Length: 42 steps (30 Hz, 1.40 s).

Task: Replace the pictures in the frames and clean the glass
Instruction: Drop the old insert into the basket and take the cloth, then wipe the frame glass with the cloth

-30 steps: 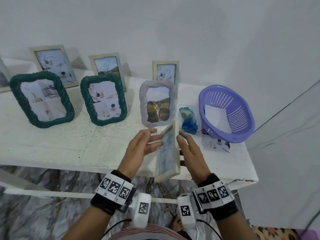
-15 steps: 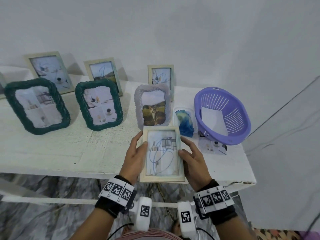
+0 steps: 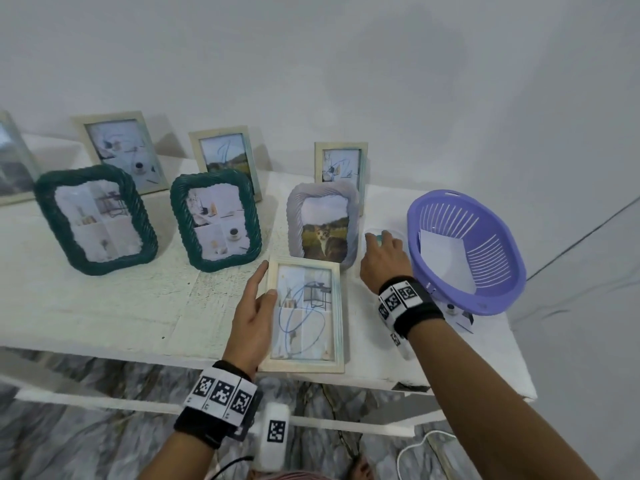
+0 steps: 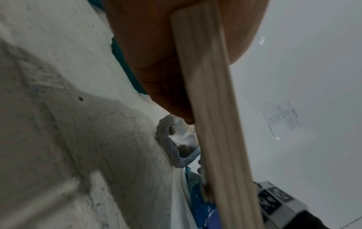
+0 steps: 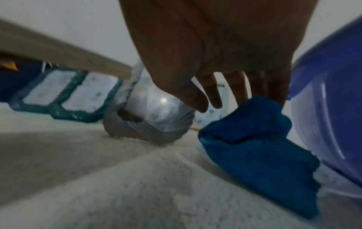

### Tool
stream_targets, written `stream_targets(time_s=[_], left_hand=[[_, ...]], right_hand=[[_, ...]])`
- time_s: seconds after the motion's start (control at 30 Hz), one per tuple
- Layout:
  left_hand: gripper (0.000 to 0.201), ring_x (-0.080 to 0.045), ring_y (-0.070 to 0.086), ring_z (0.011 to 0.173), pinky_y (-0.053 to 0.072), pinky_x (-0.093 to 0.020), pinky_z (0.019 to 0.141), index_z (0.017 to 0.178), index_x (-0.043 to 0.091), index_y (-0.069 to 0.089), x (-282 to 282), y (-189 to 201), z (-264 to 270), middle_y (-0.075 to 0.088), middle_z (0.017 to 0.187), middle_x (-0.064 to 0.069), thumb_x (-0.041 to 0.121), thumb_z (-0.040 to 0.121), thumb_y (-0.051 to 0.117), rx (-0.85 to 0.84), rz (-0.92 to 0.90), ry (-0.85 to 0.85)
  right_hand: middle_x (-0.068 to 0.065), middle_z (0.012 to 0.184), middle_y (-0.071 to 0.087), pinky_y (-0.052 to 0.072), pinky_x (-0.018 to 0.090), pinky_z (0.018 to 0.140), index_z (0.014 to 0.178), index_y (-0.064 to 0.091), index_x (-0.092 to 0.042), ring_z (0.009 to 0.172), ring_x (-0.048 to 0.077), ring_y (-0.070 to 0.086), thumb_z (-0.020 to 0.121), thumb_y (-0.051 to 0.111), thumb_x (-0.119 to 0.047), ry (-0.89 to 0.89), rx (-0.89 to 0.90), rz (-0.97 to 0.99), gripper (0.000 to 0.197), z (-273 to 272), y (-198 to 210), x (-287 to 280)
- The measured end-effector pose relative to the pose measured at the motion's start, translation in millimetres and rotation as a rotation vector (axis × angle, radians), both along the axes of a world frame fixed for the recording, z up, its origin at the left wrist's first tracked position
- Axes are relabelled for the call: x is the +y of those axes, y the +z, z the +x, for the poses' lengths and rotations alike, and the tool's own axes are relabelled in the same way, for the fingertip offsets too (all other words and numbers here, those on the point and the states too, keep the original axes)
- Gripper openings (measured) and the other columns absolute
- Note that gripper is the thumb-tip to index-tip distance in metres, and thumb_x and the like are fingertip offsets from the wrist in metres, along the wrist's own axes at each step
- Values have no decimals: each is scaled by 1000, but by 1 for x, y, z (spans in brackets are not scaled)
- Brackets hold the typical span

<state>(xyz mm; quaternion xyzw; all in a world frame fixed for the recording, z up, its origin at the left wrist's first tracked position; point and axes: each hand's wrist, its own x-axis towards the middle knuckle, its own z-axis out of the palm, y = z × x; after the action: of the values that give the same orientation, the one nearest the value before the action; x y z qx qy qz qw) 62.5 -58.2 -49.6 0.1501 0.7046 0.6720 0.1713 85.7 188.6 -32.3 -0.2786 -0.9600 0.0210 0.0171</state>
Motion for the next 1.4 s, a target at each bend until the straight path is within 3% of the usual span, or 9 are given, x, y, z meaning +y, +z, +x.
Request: stream_targets(time_s=[0.4, 0.53, 0.63, 0.73, 0.83, 0.93, 1.13, 1.27, 1.4], left_hand=[[42, 9, 54, 85, 41, -11, 86, 139, 45, 42, -7, -1, -16, 54, 93, 28, 19, 106, 40, -7, 26, 18], [42, 15, 53, 79, 39, 0, 77, 140, 40, 40, -4, 2, -18, 58, 87, 27, 15, 106, 38, 8, 24, -10], [42, 22, 53, 101, 40, -4, 93, 143, 34, 40, -2, 8, -18, 59, 113, 41, 15, 106, 37, 5, 37, -22], [43, 13, 44, 126, 32, -17, 113, 146, 34, 39, -1, 7, -19, 49, 140, 23, 19, 106, 38, -5, 46, -34], [42, 16, 54, 99, 37, -6, 97, 143, 41, 39, 1, 9, -17, 52, 110, 27, 22, 106, 40, 22, 20, -60], [42, 10, 50, 122, 38, -18, 108, 144, 38, 40, 6, 13, -13, 52, 131, 28, 21, 105, 40, 45, 24, -80], [45, -28, 48, 124, 33, -41, 108, 148, 26, 40, 9, 17, -5, 46, 141, -23, 16, 104, 43, 113, 7, -50], [45, 13, 52, 116, 40, -10, 100, 148, 25, 38, 9, 19, -8, 54, 136, 16, 13, 104, 42, 132, 25, -89], [45, -5, 56, 83, 46, -13, 77, 145, 31, 42, 7, 12, -18, 65, 98, 14, 13, 104, 44, 67, 79, -81]], right_hand=[[22, 129, 44, 36, 41, 98, 131, 42, -4, 115, 36, 45, 92, 42, -2, -12, -213, 130, 39, -10, -4, 10], [18, 127, 41, 39, 37, 90, 126, 45, -6, 110, 35, 44, 90, 46, -4, -12, -88, -12, 36, 12, -1, -5], [17, 125, 45, 41, 38, 89, 118, 54, -7, 105, 35, 47, 88, 50, -7, -38, 77, -94, 30, 40, 2, -22], [17, 126, 46, 42, 38, 90, 118, 60, -4, 106, 35, 50, 87, 54, -5, -6, 386, -269, 32, 66, 15, -51], [10, 124, 46, 44, 31, 85, 120, 60, -10, 103, 25, 50, 87, 53, -11, 144, 586, -372, 34, 71, 30, -87], [11, 122, 49, 48, 36, 82, 118, 60, -11, 97, 27, 51, 85, 47, -18, 193, 515, -300, 36, 61, 22, -107], [6, 99, 37, 54, 39, 58, 77, 66, -3, 79, 29, 47, 62, 76, 5, 281, 523, -26, 20, 47, 26, -120], [16, 93, 54, 54, 39, 63, 86, 65, -3, 75, 32, 55, 61, 69, 14, 325, 504, -118, 31, 45, 29, -127], [14, 114, 48, 50, 37, 83, 114, 60, -7, 95, 30, 49, 81, 38, -2, 513, 244, -176, 40, 56, 29, -139]])
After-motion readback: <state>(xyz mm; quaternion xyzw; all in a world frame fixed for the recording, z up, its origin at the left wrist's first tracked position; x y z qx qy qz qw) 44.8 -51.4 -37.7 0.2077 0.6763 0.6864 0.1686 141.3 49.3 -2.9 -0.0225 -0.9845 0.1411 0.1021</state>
